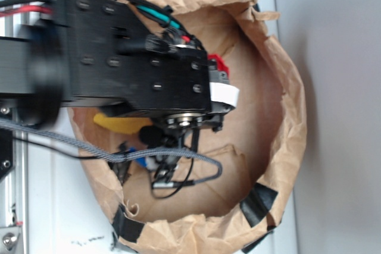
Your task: Grab the yellow cloth.
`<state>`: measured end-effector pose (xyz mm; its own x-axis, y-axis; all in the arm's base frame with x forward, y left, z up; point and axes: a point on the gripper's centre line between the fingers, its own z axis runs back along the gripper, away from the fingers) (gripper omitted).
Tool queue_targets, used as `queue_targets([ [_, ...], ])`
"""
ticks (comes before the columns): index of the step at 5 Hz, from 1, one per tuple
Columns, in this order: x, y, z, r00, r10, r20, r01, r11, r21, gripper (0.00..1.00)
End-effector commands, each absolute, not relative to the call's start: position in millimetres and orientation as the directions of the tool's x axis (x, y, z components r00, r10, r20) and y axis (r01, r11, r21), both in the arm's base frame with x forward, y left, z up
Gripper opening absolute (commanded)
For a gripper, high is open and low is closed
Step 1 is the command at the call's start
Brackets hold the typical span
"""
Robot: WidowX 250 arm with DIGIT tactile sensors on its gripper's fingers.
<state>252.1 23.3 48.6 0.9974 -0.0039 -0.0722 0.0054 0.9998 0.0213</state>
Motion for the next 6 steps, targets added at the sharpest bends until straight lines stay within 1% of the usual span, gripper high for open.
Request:
queue_targets([
  [1,254,32,11,0.982,-0.001,-0.190,0.007,1.000,0.030,0.00],
  [2,265,32,35,0.992,-0.016,-0.127,0.016,1.000,-0.004,0.00],
  [3,287,33,78,0.999,-0.010,-0.032,0.007,0.997,-0.075,0.00],
  [4,247,3,129,0.998,-0.038,0.042,0.043,0.989,-0.142,0.00],
  [5,241,-10,172,0.990,-0.045,0.131,0.065,0.985,-0.159,0.00],
  [6,232,-14,187,0.984,-0.067,0.168,0.089,0.988,-0.123,0.00],
])
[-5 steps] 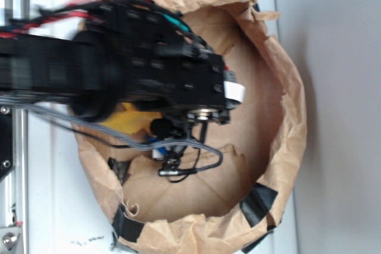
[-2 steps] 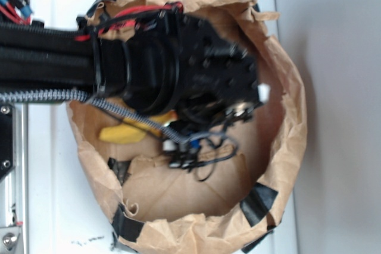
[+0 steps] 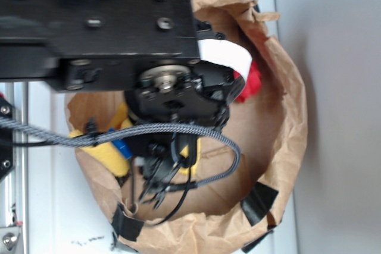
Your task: Grab the yellow cloth.
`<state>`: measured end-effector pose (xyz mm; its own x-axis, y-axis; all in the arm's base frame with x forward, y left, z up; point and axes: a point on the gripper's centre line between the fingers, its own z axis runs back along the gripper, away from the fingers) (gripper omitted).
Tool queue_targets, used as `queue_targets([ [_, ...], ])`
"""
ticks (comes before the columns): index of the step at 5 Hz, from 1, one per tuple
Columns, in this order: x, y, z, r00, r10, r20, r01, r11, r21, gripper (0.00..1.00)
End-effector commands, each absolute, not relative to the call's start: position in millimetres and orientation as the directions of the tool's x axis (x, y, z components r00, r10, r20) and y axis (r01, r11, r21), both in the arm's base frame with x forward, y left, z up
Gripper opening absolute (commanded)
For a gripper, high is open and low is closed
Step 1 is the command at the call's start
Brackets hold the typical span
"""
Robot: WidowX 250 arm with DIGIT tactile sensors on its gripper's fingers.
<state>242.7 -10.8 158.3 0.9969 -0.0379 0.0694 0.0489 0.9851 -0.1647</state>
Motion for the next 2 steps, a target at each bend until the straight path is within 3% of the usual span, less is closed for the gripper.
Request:
queue_targets([
  [1,229.5,-11.8,182.6,0.983,-0.092,0.159,0.107,0.991,-0.085,0.00],
  [2,229.5,-11.8,182.6,0.983,-0.092,0.159,0.107,0.991,-0.085,1.00],
])
